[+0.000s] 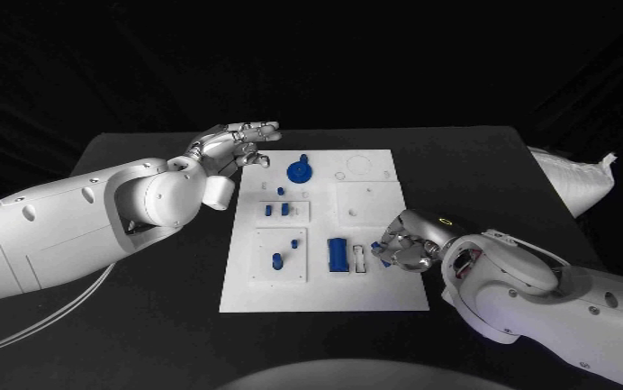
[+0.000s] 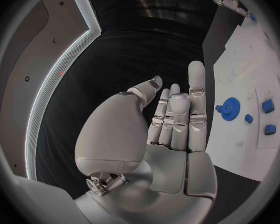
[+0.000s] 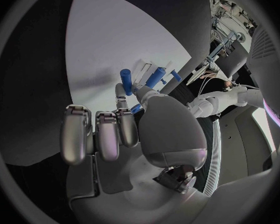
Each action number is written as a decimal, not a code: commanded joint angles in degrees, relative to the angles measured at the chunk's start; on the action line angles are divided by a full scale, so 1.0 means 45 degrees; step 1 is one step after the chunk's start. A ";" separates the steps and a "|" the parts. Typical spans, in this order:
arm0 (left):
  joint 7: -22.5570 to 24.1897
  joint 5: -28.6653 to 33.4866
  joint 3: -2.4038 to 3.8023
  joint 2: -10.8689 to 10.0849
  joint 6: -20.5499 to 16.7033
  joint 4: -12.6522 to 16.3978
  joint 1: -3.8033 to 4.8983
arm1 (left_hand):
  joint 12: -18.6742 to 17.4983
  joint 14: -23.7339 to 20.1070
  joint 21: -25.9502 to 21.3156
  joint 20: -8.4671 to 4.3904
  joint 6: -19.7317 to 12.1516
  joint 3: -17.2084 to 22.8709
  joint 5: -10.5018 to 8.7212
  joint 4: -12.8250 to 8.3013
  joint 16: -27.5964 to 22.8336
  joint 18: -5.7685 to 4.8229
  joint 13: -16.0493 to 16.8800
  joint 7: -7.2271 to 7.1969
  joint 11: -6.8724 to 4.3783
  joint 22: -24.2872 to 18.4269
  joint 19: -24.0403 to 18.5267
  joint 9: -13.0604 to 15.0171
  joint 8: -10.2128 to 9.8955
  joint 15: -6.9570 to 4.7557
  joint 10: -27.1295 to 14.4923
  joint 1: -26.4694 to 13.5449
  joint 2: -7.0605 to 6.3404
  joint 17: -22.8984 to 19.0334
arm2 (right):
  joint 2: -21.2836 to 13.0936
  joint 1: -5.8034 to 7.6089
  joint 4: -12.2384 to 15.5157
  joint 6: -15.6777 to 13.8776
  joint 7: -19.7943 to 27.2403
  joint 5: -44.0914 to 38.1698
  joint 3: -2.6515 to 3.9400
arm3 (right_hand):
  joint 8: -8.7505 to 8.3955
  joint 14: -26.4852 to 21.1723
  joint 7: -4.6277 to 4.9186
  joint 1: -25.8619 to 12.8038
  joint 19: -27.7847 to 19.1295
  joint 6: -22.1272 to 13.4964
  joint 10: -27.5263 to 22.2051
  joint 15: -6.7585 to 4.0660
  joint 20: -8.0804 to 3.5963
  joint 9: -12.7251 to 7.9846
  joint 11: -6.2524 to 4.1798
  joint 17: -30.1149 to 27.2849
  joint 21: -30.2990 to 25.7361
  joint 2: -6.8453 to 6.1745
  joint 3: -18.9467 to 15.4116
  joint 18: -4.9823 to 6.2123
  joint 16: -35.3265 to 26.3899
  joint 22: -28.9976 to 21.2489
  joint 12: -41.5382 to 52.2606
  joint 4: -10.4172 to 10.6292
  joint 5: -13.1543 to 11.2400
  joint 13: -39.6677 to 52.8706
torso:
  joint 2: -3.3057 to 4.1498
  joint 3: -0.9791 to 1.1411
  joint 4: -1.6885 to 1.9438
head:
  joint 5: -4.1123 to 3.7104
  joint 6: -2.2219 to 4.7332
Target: Assemble the parts on the task board
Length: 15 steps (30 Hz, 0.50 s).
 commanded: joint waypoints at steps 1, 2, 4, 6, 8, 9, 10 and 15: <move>0.0033 -0.0035 0.0007 0.0000 0.0250 0.0046 0.0002 | 0.0025 -0.0055 -0.0063 0.0039 -0.0108 -0.0039 0.0008 -0.0001 0.0079 0.0113 -0.0001 0.0022 -0.0013 -0.0011 -0.0021 0.0010 0.0073 -0.0006 -0.0061 -0.0030 0.0054 -0.0011 | 0.0134 -0.0002 -0.0031 -0.0373 -0.0071 0.1427 0.0002 | -0.0009 0.1140 -0.0144 -0.0210 0.0323 0.0267 0.0974 -0.0032 0.0009 0.0208 -0.0185 0.2200 0.0029 -0.0037 0.0515 -0.0242 0.0074 0.0010 0.0064 -0.0411 0.0079 0.2398 | -0.0003 -0.0004 0.0007 | -0.0018 0.0018; 0.0031 -0.0035 0.0007 0.0000 0.0253 0.0048 0.0002 | 0.0025 -0.0055 -0.0063 0.0039 -0.0108 -0.0039 0.0008 -0.0001 0.0079 0.0113 -0.0001 0.0022 -0.0013 -0.0011 -0.0021 0.0010 0.0073 -0.0006 -0.0061 -0.0030 0.0054 -0.0011 | 0.0183 -0.0002 -0.0053 -0.0313 -0.0070 0.1552 0.0002 | -0.0006 0.1141 -0.0151 -0.0261 0.0328 0.0280 0.0979 -0.0037 0.0008 0.0220 -0.0188 0.2200 0.0037 -0.0060 0.0526 -0.0245 0.0074 0.0024 0.0075 -0.0402 0.0129 0.2405 | -0.0007 -0.0001 0.0005 | -0.0010 0.0014; 0.0029 -0.0035 0.0007 0.0003 0.0262 0.0051 0.0002 | 0.0043 -0.0061 -0.0067 0.0043 -0.0120 -0.0047 0.0008 0.0019 0.0080 0.0113 -0.0001 0.0023 -0.0012 -0.0014 -0.0023 0.0010 0.0084 -0.0003 -0.0079 -0.0054 0.0070 -0.0025 | 0.0289 -0.0002 -0.0098 -0.0206 -0.0062 0.1782 0.0001 | 0.0022 0.1148 -0.0186 -0.0314 0.0351 0.0342 0.1024 -0.0061 0.0009 0.0262 -0.0220 0.2235 0.0079 -0.0107 0.0581 -0.0258 0.0093 0.0086 0.0202 -0.0451 0.0546 0.2479 | -0.0009 -0.0003 0.0012 | 0.0002 -0.0001; 0.0026 -0.0035 0.0007 0.0005 0.0269 0.0052 0.0002 | 0.0043 -0.0061 -0.0067 0.0043 -0.0120 -0.0047 0.0008 0.0019 0.0080 0.0113 -0.0001 0.0023 -0.0012 -0.0014 -0.0023 0.0010 0.0084 -0.0003 -0.0079 -0.0054 0.0070 -0.0025 | 0.0402 -0.0003 -0.0141 -0.0116 -0.0065 0.1936 0.0001 | 0.0039 0.1151 -0.0202 -0.0393 0.0362 0.0383 0.1056 -0.0074 0.0006 0.0302 -0.0234 0.2251 0.0095 -0.0151 0.0593 -0.0262 0.0102 0.0110 0.0288 -0.0489 0.0900 0.2529 | -0.0003 0.0002 0.0011 | 0.0013 -0.0003; 0.0025 -0.0035 0.0007 0.0006 0.0272 0.0050 0.0002 | 0.0043 -0.0061 -0.0067 0.0043 -0.0120 -0.0047 0.0008 0.0019 0.0080 0.0113 -0.0001 0.0023 -0.0012 -0.0014 -0.0023 0.0010 0.0084 -0.0003 -0.0079 -0.0054 0.0070 -0.0025 | 0.0499 -0.0004 -0.0189 -0.0035 -0.0076 0.2025 0.0000 | 0.0053 0.1152 -0.0208 -0.0471 0.0367 0.0415 0.1072 -0.0077 0.0004 0.0329 -0.0242 0.2257 0.0104 -0.0184 0.0563 -0.0265 0.0106 0.0123 0.0331 -0.0490 0.1018 0.2555 | 0.0005 0.0008 0.0004 | 0.0022 -0.0001; 0.0024 -0.0035 0.0007 0.0007 0.0273 0.0049 0.0002 | 0.0043 -0.0061 -0.0067 0.0043 -0.0120 -0.0047 0.0008 0.0019 0.0080 0.0113 -0.0001 0.0023 -0.0012 -0.0014 -0.0023 0.0010 0.0084 -0.0003 -0.0079 -0.0054 0.0070 -0.0025 | 0.0549 -0.0004 -0.0221 0.0011 -0.0083 0.2062 0.0000 | 0.0061 0.1154 -0.0212 -0.0511 0.0370 0.0431 0.1081 -0.0078 0.0003 0.0341 -0.0243 0.2267 0.0111 -0.0195 0.0544 -0.0267 0.0111 0.0133 0.0360 -0.0481 0.1053 0.2572 | 0.0008 0.0013 -0.0001 | 0.0029 0.0000; 0.0023 -0.0035 0.0007 0.0007 0.0274 0.0050 0.0002 | 0.0043 -0.0061 -0.0067 0.0043 -0.0120 -0.0047 0.0008 0.0019 0.0080 0.0113 -0.0001 0.0023 -0.0012 -0.0014 -0.0023 0.0010 0.0084 -0.0003 -0.0079 -0.0054 0.0070 -0.0025 | 0.0597 -0.0005 -0.0253 0.0046 -0.0090 0.2100 0.0000 | 0.0066 0.1155 -0.0213 -0.0550 0.0372 0.0443 0.1086 -0.0079 0.0002 0.0350 -0.0244 0.2274 0.0112 -0.0203 0.0523 -0.0267 0.0115 0.0135 0.0371 -0.0470 0.1081 0.2578 | 0.0008 0.0011 0.0001 | 0.0031 -0.0002; 0.0023 -0.0035 0.0008 0.0008 0.0285 0.0054 0.0002 | 0.0043 -0.0061 -0.0067 0.0043 -0.0120 -0.0047 0.0008 0.0019 0.0080 0.0113 -0.0001 0.0023 -0.0012 -0.0014 -0.0023 0.0010 0.0084 -0.0003 -0.0079 -0.0054 0.0070 -0.0025 | 0.0784 -0.0007 -0.0367 0.0058 -0.0095 0.2264 -0.0002 | 0.0079 0.1156 -0.0221 -0.0730 0.0371 0.0475 0.1090 -0.0084 -0.0002 0.0389 -0.0250 0.2278 0.0108 -0.0252 0.0397 -0.0265 0.0117 0.0131 0.0365 -0.0415 0.1166 0.2579 | 0.0010 0.0023 -0.0006 | 0.0061 -0.0001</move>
